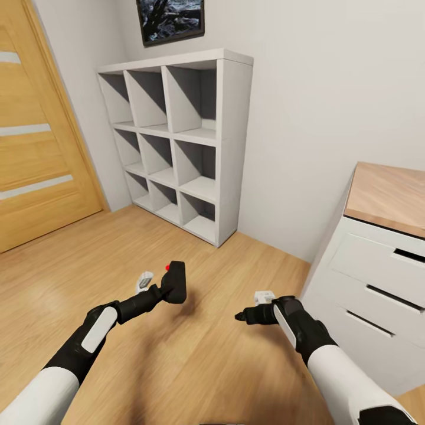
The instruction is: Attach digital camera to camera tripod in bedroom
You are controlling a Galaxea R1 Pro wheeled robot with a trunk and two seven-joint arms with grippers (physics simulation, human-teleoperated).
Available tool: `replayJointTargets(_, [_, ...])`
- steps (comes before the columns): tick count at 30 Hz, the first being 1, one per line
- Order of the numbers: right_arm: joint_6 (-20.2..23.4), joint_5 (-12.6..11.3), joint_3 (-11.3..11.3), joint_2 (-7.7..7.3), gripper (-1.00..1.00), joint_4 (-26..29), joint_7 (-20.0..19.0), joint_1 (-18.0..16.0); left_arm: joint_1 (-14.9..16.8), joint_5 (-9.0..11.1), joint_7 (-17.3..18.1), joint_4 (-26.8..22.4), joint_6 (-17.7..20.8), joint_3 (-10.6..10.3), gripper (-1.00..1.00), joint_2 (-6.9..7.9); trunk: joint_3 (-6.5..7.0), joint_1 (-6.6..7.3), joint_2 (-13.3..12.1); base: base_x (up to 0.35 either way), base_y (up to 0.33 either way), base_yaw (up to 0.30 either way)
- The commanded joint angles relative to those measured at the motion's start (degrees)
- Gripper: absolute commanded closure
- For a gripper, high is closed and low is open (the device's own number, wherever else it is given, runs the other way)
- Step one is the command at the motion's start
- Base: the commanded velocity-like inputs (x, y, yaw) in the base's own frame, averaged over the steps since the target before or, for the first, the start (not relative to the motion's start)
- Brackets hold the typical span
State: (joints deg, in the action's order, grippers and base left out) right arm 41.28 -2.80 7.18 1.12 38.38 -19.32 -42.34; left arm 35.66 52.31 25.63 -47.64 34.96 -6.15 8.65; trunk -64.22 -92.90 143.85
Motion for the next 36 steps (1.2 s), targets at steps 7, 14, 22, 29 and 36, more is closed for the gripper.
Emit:
replayJointTargets(7, [0.16, -0.19, 0.45, -0.24, -1.0, -0.06, -1.18, -0.02, 0.03, 0.04, -0.24, 0.01, 0.11, -0.09, 1.0, -0.73, 1.51, 0.19, -0.08, 0.0, 0.0, 0.0])
replayJointTargets(14, [0.18, -0.19, 0.55, -0.18, -1.0, -0.08, -1.24, -0.03, 0.03, -0.2, -2.34, 0.01, 0.11, -0.09, 1.0, -1.2, 3.06, 0.37, -0.17, 0.0, 0.0, 0.0])
replayJointTargets(22, [-0.03, -0.19, 0.56, -0.24, -1.0, -0.06, -1.25, -0.02, 0.03, -0.46, -15.05, -0.46, 0.04, -0.09, 1.0, -3.13, 4.83, 0.58, -0.28, 0.0, 0.0, 0.0])
replayJointTargets(29, [0.03, 0.51, 2.24, -0.16, -1.0, 0.02, -1.11, -0.02, 0.03, -0.54, -24.59, -0.8, -0.41, -0.16, 1.0, -5.81, 6.38, 0.76, -0.37, 0.0, 0.0, 0.0])
replayJointTargets(36, [-0.24, 0.53, 2.87, 0.06, -1.0, -0.05, -0.76, -0.01, 0.03, -0.55, -24.48, -0.83, -0.42, -0.33, 1.0, -5.75, 7.93, 0.94, -0.47, 0.0, 0.0, 0.0])
